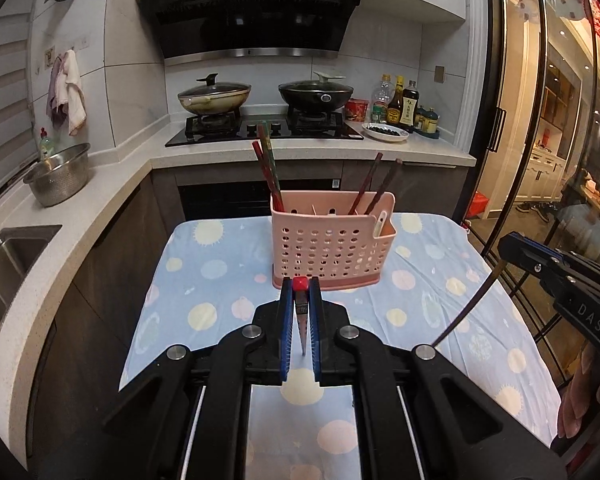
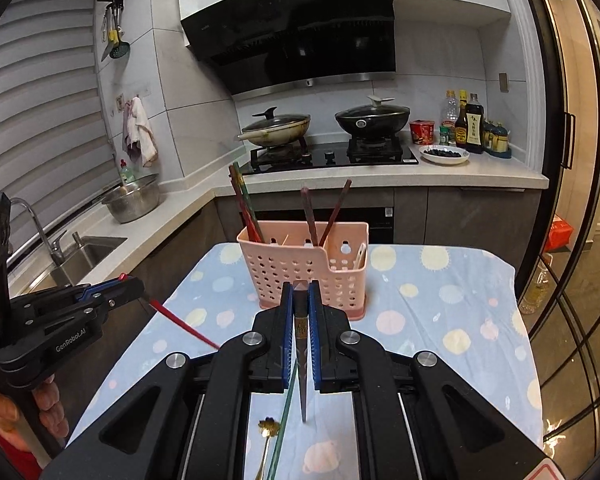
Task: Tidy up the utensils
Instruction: 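Lift both held chopsticks up toward the pink holder, then lower both chopsticks into the pink holder and open both grippers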
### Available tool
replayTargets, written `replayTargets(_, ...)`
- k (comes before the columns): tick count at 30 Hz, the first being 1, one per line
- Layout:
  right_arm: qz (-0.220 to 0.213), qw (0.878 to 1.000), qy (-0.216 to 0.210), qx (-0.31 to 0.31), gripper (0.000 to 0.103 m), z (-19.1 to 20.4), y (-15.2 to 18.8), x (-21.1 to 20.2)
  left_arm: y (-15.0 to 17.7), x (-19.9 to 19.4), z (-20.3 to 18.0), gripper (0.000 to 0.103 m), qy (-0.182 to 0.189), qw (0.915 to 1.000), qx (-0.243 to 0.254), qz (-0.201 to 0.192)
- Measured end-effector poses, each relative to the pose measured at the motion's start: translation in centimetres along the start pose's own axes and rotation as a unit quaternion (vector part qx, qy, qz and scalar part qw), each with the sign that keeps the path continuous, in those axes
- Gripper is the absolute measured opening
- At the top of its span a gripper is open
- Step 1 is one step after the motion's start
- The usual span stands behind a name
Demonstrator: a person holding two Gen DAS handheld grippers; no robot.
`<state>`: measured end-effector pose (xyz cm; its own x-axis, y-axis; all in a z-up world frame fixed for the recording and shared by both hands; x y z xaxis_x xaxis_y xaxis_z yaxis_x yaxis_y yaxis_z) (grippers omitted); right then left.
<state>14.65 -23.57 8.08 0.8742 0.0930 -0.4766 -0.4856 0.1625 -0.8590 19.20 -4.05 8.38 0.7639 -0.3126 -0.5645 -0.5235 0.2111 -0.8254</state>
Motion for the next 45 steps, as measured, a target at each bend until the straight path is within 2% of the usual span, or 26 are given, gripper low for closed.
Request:
replayTargets(10, -0.040, 0.999, -0.022, 0.004, 0.007, 0.9, -7.5, 2.4, -6.2, 1.0, 0.5, 0.007, -0.010, 0.9991, 0.010, -0.039)
replayTargets(19, -0.075, 0.995, -0.049, 0.037, 0.007, 0.7, -14.9, 4.7, -14.0, 1.3, 1.0, 0.007, -0.002, 0.9964, 0.006, -0.084)
replayTargets(25, -0.089, 0.995, -0.037, 0.039, 0.007, 1.1, -18.6, 6.9, -18.1, 3.0, 1.0, 0.007, -0.003, 0.9955, 0.009, -0.095)
replayTargets(30, -0.074, 0.997, -0.021, 0.032, 0.007, 1.0, -19.4, 9.8, -19.6, 5.1, 1.4, 0.007, -0.006, 0.9964, 0.001, -0.085)
replayTargets(36, -0.044, 0.999, -0.008, 0.031, 0.007, 0.1, -18.1, 13.0, -20.4, 5.8, 1.7, 0.007, -0.006, 0.9961, -0.001, -0.088)
replayTargets(45, -0.004, 1.000, 0.002, 0.023, 0.007, -0.3, -15.1, 16.0, -18.8, 8.8, 2.1, 0.007, 0.001, 0.9985, -0.011, -0.054)
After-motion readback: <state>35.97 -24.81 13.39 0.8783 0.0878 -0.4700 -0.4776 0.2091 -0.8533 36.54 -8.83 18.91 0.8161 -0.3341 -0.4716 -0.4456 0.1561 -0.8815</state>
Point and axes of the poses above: each gripper's, at about its wrist camera, not at the fingertips, and x roughly the way its jaws point, z to its left, y to its underside, the point moved 2 cm from there along x, roughly the way its jaws point, and after that the axes turned 2 degrees about x, right-handed, at the moved point
